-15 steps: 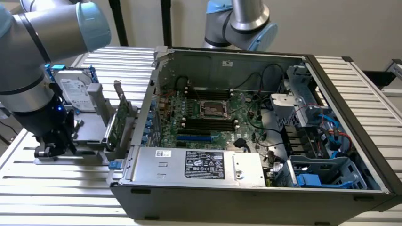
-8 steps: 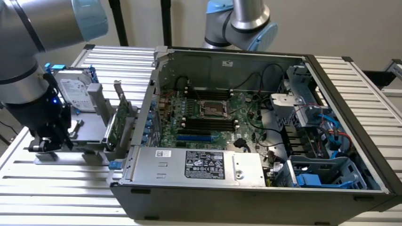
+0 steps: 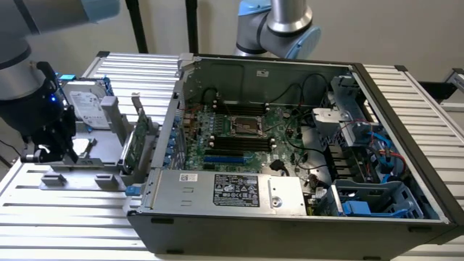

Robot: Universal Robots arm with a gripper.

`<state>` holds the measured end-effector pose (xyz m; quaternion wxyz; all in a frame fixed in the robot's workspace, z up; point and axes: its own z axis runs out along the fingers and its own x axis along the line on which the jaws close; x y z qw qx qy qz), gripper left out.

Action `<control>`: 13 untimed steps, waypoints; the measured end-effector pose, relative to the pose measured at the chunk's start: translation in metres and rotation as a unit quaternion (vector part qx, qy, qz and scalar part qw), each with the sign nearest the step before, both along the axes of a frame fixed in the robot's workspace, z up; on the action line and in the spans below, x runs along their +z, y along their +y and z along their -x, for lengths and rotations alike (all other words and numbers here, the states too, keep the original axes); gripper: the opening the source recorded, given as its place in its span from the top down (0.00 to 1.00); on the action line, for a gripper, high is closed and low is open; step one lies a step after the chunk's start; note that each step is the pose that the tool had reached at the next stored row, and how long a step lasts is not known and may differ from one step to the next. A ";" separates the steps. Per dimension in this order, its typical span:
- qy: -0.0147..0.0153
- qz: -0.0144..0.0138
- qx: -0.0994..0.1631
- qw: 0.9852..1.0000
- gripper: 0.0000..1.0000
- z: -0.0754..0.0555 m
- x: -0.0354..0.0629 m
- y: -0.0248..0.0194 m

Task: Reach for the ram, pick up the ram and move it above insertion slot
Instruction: 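Pick up the ram and move it above insertion slot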

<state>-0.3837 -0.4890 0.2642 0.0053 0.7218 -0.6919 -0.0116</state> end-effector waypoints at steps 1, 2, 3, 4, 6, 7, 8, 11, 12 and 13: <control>0.000 0.000 0.000 1.000 0.87 -0.002 0.0045 0.0000; 0.000 0.000 0.000 1.000 0.87 -0.004 0.0090 0.0000; 0.000 0.000 0.000 1.000 0.87 -0.006 0.0135 0.0000; 0.000 0.000 0.000 1.000 0.87 -0.008 0.0180 0.0000; 0.000 0.000 0.000 1.000 0.87 -0.013 0.0269 0.0000; 0.000 0.000 0.000 1.000 0.87 -0.017 0.0317 0.0000; 0.000 0.000 0.000 1.000 0.87 -0.020 0.0361 0.0000; 0.000 0.000 0.000 1.000 0.87 -0.033 0.0497 0.0000; 0.000 0.000 0.000 1.000 0.87 -0.038 0.0543 0.0000; 0.000 0.000 0.000 1.000 0.87 -0.042 0.0588 0.0000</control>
